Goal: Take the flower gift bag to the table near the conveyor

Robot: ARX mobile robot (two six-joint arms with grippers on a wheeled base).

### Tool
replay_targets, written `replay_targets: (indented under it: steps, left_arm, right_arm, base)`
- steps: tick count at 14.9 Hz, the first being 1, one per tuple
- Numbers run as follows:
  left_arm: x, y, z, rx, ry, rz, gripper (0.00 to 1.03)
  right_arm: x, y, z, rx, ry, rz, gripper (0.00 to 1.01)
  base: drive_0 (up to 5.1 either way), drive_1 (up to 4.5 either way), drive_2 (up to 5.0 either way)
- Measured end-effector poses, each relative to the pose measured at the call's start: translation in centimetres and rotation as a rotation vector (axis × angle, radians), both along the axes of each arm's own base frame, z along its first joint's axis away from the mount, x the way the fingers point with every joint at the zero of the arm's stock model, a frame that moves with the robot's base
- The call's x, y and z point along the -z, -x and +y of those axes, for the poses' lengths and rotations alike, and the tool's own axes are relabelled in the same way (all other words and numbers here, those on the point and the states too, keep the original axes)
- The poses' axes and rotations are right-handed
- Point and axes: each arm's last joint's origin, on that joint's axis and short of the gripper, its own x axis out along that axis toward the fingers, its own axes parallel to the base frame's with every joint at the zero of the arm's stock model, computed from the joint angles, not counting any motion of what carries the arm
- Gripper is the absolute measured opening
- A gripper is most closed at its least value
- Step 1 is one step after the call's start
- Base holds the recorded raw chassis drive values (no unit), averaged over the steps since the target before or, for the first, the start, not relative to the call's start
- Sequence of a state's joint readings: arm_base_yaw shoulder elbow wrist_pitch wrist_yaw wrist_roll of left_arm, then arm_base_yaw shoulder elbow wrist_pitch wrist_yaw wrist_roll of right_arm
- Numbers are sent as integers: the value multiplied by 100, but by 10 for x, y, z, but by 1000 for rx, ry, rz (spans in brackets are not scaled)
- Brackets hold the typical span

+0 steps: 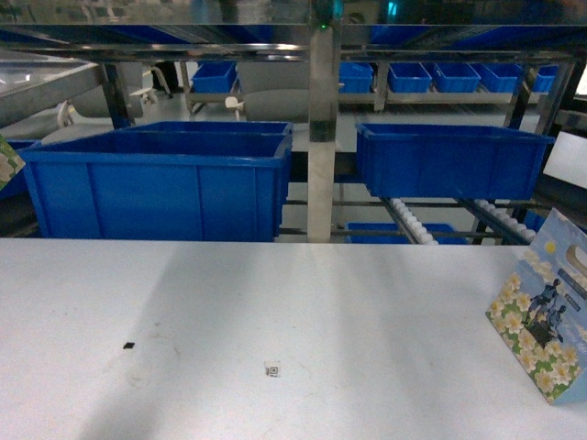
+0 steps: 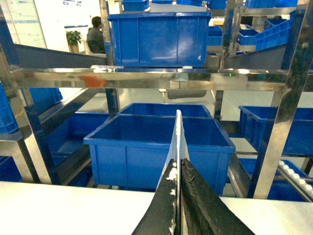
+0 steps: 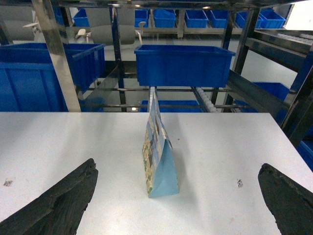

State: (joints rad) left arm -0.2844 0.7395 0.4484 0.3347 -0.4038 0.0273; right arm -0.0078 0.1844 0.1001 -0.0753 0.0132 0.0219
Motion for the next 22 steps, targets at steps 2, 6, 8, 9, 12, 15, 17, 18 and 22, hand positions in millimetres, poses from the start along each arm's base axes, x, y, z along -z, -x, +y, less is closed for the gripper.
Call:
replay_targets:
  steps: [2,6,8,9,12,15,17,18,22]
  left_arm:
    - [0,0,0,0,0,0,3]
    - [11,-9,-10,13,21,12,3]
    - [22,-18,-18,29,18,23,3]
    - [26,-24,-19,24,17,18,3]
    - [56,-49,-18,-10,-2,68,3]
    - [82,-71,-8,-51,22,97,3]
    - [101,-89,-3,-73,62,122,3]
    - [111,-100,-1,-85,89,121,3]
    - [134,-118,2,-89,129,154,3]
  right_arm:
    - [2,0,0,-2,0,6,98]
    - [2,0,0,-2,0,6,98]
    - [2,0,0,-2,0,6,98]
    - [2,0,0,-2,0,6,98]
    - [2,0,0,-2,0,6,98]
    - [2,0,0,-2,-1,6,98]
    - [2,0,0,-2,0,6,98]
    - [2,0,0,-2,0,6,98]
    - [2,0,0,-2,0,6,98]
  base:
    - [0,0,0]
    - [0,0,0]
    - [0,0,0]
    - [0,0,0]
    - [0,0,0]
    - [0,0,0]
    - [0,0,0]
    - [0,0,0]
    - [0,0,0]
